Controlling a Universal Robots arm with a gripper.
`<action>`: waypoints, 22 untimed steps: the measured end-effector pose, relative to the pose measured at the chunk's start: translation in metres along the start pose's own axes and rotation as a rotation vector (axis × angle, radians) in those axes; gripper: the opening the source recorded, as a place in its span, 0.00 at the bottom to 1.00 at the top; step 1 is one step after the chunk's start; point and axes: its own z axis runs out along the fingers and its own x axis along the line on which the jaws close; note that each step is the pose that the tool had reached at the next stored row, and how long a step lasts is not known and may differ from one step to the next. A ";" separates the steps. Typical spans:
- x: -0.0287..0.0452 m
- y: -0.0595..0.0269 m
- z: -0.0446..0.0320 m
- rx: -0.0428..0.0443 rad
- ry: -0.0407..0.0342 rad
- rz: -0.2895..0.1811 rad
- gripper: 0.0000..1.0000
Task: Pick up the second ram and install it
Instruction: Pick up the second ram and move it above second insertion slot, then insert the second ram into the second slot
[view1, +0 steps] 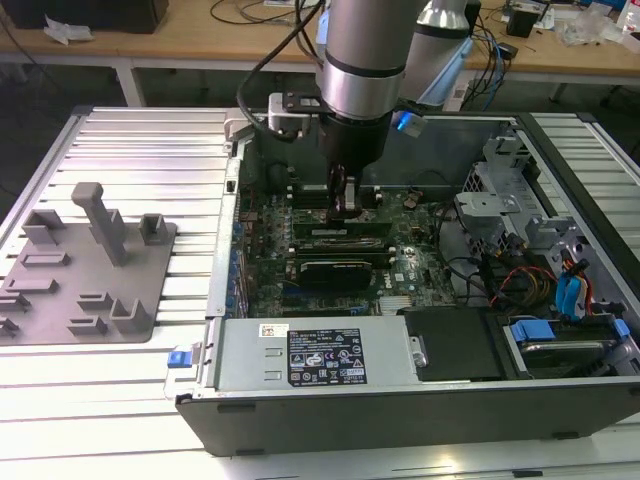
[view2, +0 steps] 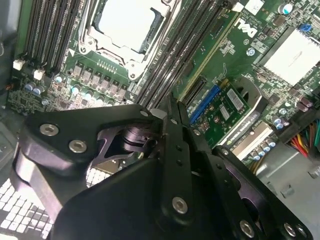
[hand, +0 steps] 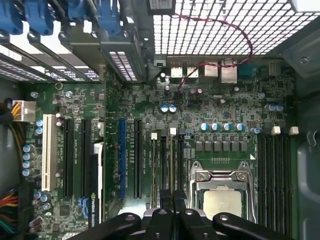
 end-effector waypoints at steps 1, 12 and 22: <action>0.0000 -0.0005 0.0020 0.0000 -0.0008 0.005 0.09; -0.0001 -0.0062 0.0061 -0.0001 -0.0010 0.008 0.09; 0.0000 -0.0051 0.0146 0.0027 -0.0067 0.009 0.09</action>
